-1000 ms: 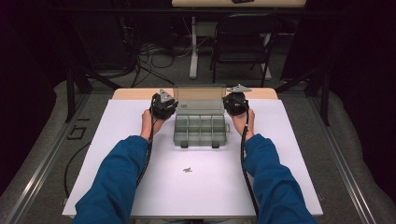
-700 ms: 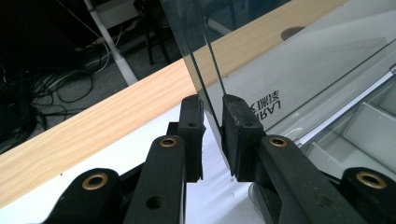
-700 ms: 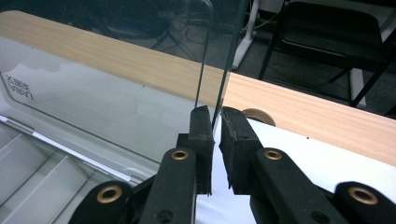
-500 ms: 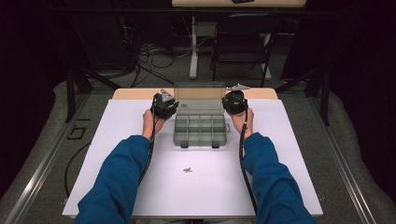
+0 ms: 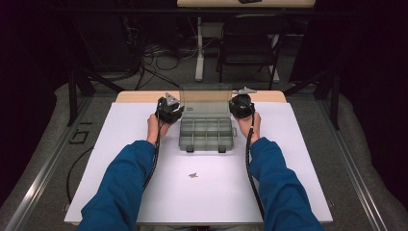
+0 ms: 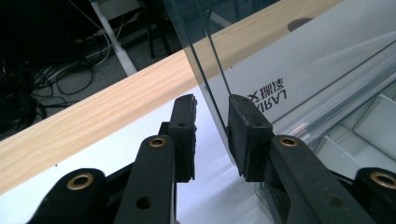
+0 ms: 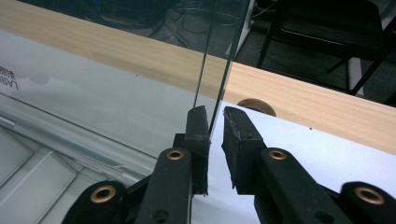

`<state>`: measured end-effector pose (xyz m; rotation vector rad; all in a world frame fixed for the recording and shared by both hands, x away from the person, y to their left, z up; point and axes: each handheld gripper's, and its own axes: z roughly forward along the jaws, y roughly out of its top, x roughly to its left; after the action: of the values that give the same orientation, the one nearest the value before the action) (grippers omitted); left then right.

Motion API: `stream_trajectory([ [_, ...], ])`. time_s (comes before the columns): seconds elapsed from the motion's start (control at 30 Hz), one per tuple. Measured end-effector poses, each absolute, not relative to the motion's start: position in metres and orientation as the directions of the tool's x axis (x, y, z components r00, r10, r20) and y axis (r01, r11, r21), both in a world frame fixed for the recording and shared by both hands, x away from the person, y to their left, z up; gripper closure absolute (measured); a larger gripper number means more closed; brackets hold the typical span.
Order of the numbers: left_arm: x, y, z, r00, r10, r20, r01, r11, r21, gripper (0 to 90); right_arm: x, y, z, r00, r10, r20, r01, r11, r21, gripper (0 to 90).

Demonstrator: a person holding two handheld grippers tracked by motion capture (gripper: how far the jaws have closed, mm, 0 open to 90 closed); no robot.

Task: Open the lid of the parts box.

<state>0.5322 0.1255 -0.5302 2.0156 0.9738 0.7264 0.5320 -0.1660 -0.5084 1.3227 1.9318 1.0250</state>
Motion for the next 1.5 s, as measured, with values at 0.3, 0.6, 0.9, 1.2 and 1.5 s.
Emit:
stream_trajectory([
  [0.3, 0.530, 0.128, -0.530, 0.558, 0.821, 0.123, 0.380, -0.384, 0.842, 57.8, 0.528, -0.175, -0.507, -0.344, 0.939, 0.006, 0.500, 0.177, 0.848, 60.1],
  [0.6, 0.514, 0.129, -0.520, 0.585, 0.802, 0.117, 0.375, -0.396, 0.838, 23.8, 0.508, -0.183, -0.503, -0.392, 0.918, 0.059, 0.484, 0.151, 0.862, 33.5],
  [0.9, 0.478, 0.132, -0.509, 0.638, 0.755, 0.149, 0.307, -0.427, 0.851, 15.8, 0.477, -0.188, -0.496, -0.462, 0.884, 0.072, 0.470, 0.175, 0.865, 20.3],
  [1.2, 0.449, 0.135, -0.513, 0.693, 0.707, 0.142, 0.288, -0.452, 0.844, 14.8, 0.445, -0.192, -0.497, -0.529, 0.845, 0.084, 0.462, 0.204, 0.863, 16.0],
  [1.5, 0.416, 0.140, -0.519, 0.732, 0.668, 0.136, 0.266, -0.464, 0.845, 12.6, 0.418, -0.196, -0.504, -0.598, 0.799, 0.064, 0.447, 0.266, 0.854, 4.6],
])
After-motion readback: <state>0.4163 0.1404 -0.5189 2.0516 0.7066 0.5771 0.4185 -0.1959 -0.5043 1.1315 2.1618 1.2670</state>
